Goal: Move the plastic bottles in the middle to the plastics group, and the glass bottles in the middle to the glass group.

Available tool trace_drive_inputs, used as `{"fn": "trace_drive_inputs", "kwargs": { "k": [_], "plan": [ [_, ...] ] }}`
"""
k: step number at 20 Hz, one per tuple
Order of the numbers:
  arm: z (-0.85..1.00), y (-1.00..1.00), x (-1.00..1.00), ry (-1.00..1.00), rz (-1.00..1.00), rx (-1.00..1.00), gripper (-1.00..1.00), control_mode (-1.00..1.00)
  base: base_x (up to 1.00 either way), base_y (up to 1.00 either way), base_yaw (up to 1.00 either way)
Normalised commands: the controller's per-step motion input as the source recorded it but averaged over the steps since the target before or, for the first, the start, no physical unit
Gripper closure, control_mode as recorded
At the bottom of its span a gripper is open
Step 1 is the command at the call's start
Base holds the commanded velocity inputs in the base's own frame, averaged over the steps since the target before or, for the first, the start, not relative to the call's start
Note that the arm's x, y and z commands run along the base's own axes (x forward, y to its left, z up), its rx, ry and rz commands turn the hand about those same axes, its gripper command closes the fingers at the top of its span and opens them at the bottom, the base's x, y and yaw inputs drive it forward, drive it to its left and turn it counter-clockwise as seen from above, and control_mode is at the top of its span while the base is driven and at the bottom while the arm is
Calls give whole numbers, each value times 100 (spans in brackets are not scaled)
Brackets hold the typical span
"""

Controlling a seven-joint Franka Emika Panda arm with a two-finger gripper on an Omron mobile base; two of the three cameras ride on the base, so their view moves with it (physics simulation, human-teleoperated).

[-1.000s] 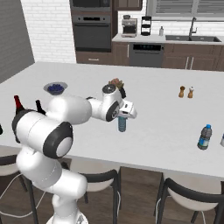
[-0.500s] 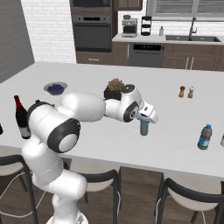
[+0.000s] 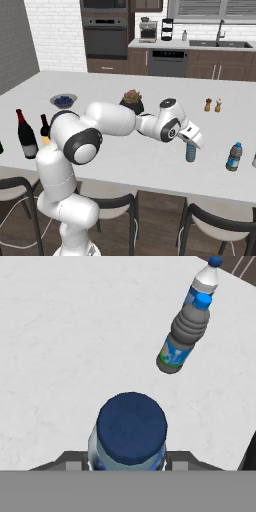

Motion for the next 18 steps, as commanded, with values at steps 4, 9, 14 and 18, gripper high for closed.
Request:
{"fn": "trace_drive_inputs", "kwargs": {
  "k": [4,9,14,18],
  "plan": [
    [2,-79,-10,0,-20,0,100,-100,0,0,0],
    [-1,-13,-5,-10,-12,0,100,-100,0,0,0],
    [-21,0,-2,-20,-10,0,100,-100,0,0,0],
    [-27,-13,0,-21,-10,0,100,-100,0,0,0]
  ]
}}
